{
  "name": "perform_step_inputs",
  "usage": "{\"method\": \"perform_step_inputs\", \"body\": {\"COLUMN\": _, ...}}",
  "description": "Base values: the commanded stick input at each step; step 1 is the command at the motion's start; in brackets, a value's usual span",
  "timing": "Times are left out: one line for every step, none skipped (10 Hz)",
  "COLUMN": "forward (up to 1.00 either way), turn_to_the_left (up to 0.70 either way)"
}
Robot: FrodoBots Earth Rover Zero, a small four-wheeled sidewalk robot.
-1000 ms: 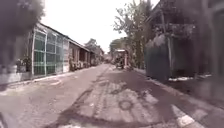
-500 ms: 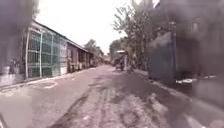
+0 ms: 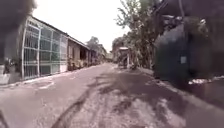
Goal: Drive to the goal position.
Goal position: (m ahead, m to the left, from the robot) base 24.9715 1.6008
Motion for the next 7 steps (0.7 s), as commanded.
{"method": "perform_step_inputs", "body": {"forward": 0.7, "turn_to_the_left": 0.01}}
{"method": "perform_step_inputs", "body": {"forward": 0.7, "turn_to_the_left": 0.01}}
{"method": "perform_step_inputs", "body": {"forward": 0.7, "turn_to_the_left": 0.01}}
{"method": "perform_step_inputs", "body": {"forward": 0.7, "turn_to_the_left": 0.01}}
{"method": "perform_step_inputs", "body": {"forward": 0.7, "turn_to_the_left": 0.01}}
{"method": "perform_step_inputs", "body": {"forward": 0.7, "turn_to_the_left": 0.01}}
{"method": "perform_step_inputs", "body": {"forward": 0.7, "turn_to_the_left": 0.01}}
